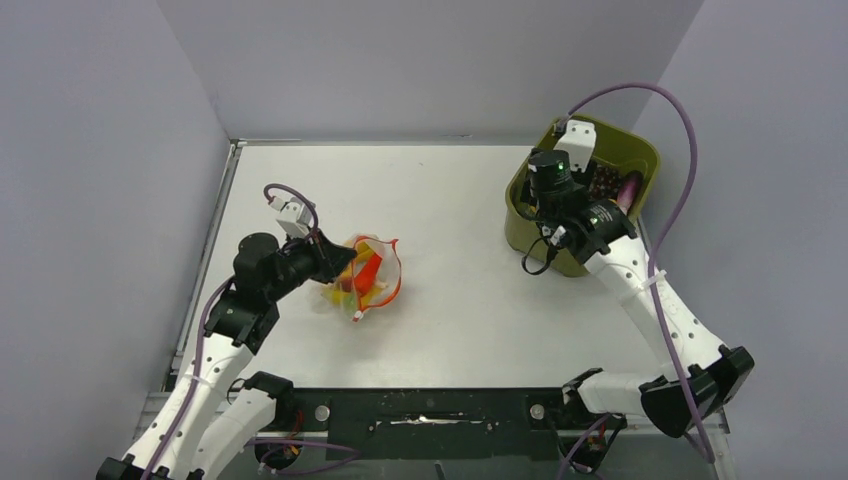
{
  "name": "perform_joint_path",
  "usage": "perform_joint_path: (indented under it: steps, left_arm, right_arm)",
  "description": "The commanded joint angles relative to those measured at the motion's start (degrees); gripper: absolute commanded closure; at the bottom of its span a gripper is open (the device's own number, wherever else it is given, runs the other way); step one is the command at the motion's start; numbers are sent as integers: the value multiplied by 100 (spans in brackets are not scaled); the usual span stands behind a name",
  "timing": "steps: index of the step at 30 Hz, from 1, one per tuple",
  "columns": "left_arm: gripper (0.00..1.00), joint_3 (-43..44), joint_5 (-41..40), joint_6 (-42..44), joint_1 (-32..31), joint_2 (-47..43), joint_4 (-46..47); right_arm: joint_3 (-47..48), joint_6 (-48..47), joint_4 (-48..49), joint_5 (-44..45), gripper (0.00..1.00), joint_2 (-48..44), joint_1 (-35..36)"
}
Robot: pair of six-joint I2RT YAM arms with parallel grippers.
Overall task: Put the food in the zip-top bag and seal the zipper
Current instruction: Pick up the fake fruit from the bin, then place the fake fruit in the zipper food storage bag.
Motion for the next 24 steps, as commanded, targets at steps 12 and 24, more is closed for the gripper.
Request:
perform_joint_path:
  steps: [12,24]
  left_arm:
    - [100,773,-240,-480,5,506,173]
    - [100,818,-268,-673,14,551,143]
  right_arm:
    - [-1374,-813,2885,-2382,54,-1008,1739]
    - [-2218,-334,4703,-3788,53,-452,2514]
